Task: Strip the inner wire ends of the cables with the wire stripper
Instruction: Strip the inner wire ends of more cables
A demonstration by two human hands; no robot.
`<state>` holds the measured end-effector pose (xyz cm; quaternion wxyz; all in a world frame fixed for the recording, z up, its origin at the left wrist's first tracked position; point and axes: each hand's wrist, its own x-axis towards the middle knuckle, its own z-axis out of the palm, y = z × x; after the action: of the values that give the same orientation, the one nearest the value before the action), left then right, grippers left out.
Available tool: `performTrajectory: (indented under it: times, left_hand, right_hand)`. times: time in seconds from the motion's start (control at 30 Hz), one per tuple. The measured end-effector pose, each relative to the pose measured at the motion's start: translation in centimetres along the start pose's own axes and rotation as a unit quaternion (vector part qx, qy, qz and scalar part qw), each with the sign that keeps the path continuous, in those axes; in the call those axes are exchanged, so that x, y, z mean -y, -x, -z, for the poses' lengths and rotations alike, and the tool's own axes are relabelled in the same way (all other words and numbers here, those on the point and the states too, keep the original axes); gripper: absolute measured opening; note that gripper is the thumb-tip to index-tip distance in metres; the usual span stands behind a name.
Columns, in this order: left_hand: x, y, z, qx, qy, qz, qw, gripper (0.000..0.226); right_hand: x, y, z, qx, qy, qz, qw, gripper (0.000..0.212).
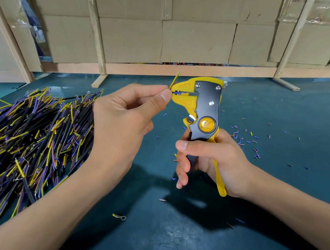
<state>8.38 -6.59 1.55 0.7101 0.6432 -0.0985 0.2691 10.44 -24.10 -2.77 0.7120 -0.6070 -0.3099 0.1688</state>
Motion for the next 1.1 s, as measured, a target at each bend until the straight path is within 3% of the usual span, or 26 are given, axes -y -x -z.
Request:
performTrajectory:
  times: [0.43, 0.63, 0.83, 1.1]
  left_hand:
    - [0.0, 0.1, 0.1, 0.009, -0.017, 0.004, 1.0, 0.004]
    - [0.6, 0.1, 0.1, 0.014, -0.022, 0.011, 1.0, 0.006]
    - [1.1, 0.1, 0.1, 0.019, -0.015, 0.001, 1.0, 0.012]
    - [0.6, 0.6, -0.2, 0.014, -0.085, -0.058, 0.995, 0.018]
  right_hand:
    - [0.1, 0.0, 0.0, -0.025, -0.034, -0.01, 0.999, 0.026]
    - [-0.3, 0.0, 0.1, -0.078, -0.001, 0.005, 0.997, 0.029]
    - [-0.1, 0.0, -0.1, -0.058, -0.024, 0.005, 0.998, 0.027]
    - [0.0, 0.0, -0.1, -0.011, -0.045, 0.006, 0.999, 0.015]
